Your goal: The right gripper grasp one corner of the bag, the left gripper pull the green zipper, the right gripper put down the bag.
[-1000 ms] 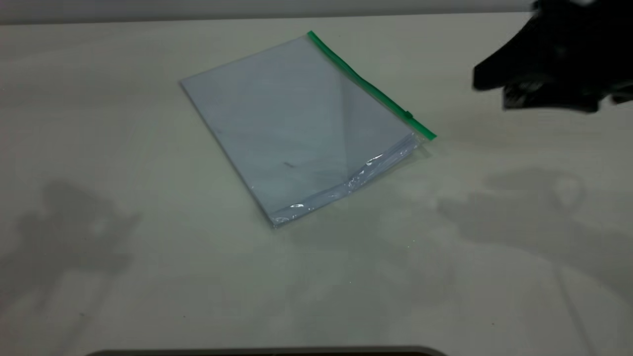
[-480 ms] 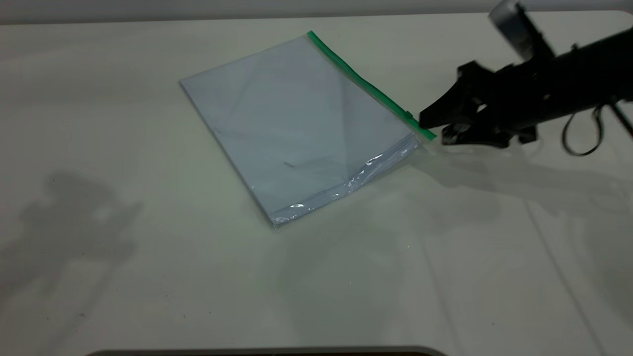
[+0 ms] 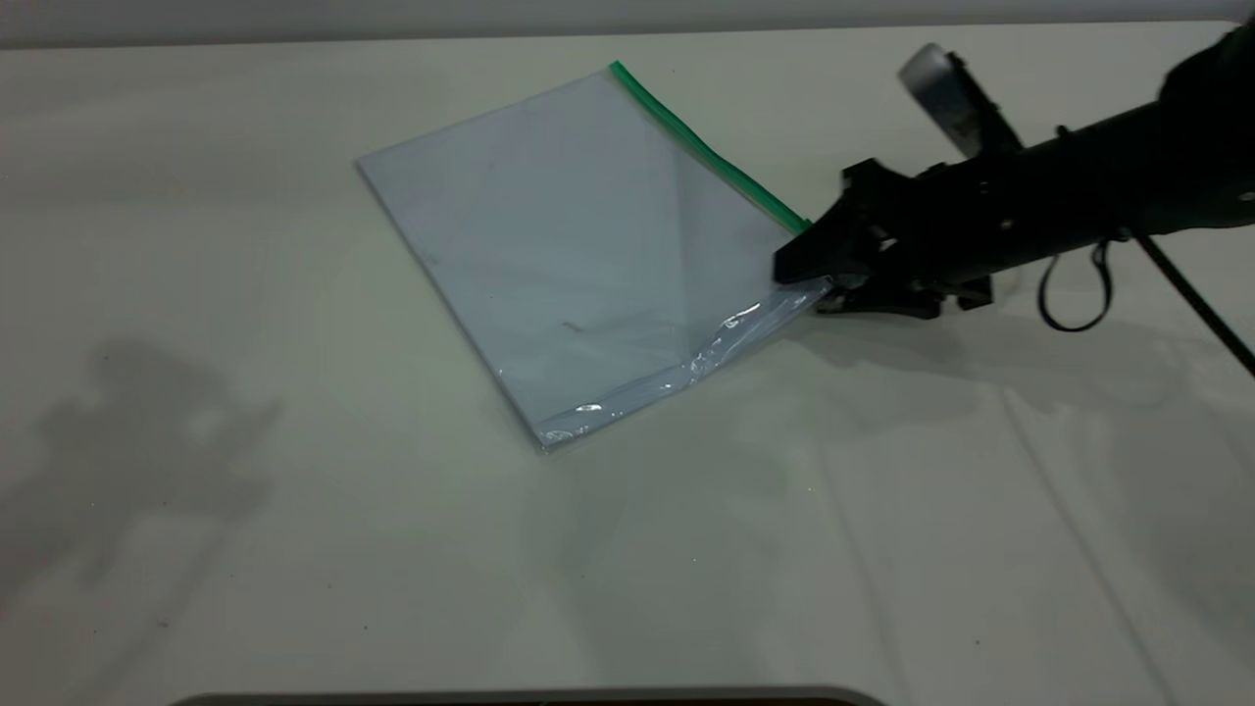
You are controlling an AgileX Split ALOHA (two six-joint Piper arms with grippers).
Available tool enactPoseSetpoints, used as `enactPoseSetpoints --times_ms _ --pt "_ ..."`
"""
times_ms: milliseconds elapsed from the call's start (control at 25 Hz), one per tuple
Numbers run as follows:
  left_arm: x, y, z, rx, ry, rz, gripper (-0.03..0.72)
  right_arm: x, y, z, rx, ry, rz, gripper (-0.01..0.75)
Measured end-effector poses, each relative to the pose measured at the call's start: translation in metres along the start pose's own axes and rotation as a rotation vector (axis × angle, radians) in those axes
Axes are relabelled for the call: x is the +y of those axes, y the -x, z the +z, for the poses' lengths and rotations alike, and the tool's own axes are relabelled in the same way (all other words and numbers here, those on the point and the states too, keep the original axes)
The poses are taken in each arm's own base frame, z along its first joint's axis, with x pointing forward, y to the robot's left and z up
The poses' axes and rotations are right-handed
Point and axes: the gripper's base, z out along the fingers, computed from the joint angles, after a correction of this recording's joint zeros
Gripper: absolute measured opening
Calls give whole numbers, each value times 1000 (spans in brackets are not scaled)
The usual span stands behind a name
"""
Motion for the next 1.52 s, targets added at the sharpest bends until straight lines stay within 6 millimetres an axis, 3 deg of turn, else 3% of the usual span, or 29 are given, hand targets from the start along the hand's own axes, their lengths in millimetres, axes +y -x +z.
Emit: enactPoseSetpoints --times_ms 200,320,640,840,1120,1240,1360,1520 --pt "0 0 0 -1 1 1 497 8 4 12 5 -26 -47 495" --pt "0 0 0 -1 1 1 497 4 2 15 10 -37 -42 432" --pt "1 0 1 -1 3 1 497 7 2 15 13 2 -37 45" --pt "4 0 7 8 8 -9 497 20 -1 12 69 118 -118 33" --pt "10 0 17 30 10 -27 497 37 -13 -13 416 121 -405 33" --pt "12 -1 28 60 -2 -31 497 39 3 -22 467 27 -476 33" --pt "9 8 41 75 -22 23 497 49 34 -26 402 -50 -530 33" --pt "3 26 73 92 -46 123 497 79 65 -27 334 -68 -660 33"
